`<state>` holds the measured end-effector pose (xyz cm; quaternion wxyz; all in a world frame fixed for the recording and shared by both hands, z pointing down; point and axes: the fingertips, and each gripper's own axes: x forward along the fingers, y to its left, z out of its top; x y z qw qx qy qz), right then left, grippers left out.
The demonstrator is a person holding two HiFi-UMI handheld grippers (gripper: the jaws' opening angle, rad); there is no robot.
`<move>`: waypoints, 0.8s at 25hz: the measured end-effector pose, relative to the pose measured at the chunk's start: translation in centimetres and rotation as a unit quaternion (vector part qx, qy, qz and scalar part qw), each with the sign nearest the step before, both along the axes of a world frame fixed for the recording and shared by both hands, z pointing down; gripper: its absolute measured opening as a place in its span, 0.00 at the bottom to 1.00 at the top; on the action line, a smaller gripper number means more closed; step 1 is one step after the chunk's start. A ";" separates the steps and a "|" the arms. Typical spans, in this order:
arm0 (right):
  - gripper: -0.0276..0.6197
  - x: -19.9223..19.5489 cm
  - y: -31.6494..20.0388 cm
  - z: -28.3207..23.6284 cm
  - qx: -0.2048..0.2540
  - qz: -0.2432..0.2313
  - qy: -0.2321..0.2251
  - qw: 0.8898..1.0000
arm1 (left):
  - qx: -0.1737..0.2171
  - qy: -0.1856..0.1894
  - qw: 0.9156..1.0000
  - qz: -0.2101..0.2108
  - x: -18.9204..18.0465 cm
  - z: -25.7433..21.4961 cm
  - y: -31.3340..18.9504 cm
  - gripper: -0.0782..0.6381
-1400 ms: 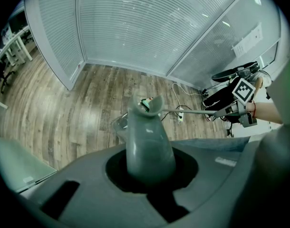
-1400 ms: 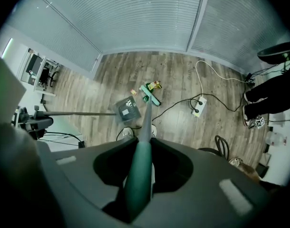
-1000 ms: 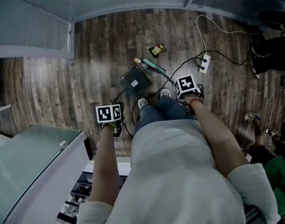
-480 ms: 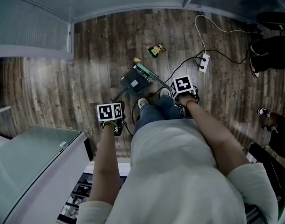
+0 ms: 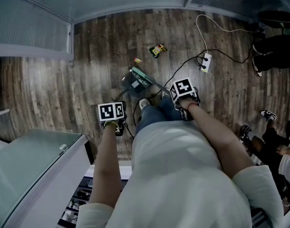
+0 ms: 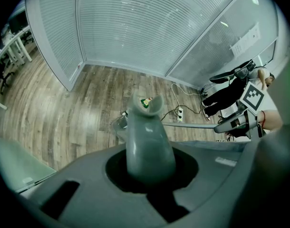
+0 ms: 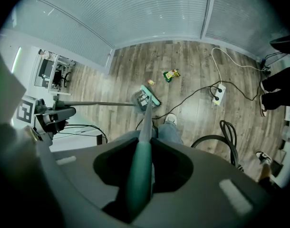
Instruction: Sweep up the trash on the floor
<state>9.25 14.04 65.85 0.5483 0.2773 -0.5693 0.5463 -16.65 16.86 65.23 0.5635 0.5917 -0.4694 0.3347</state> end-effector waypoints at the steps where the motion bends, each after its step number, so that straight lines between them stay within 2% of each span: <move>1: 0.19 -0.2 0.3 -0.1 -0.002 0.000 -0.003 1.000 | 0.001 0.000 1.000 0.000 0.1 0.0 0.0 0.18; 7: 0.19 -1.8 1.5 -0.9 -0.020 0.011 -0.033 0.999 | -0.001 0.000 1.000 0.000 0.2 0.0 -0.2 0.18; 20: 0.19 -1.5 1.9 -1.1 0.002 0.014 -0.025 1.000 | 0.005 -0.002 1.000 0.001 0.6 -0.1 0.5 0.18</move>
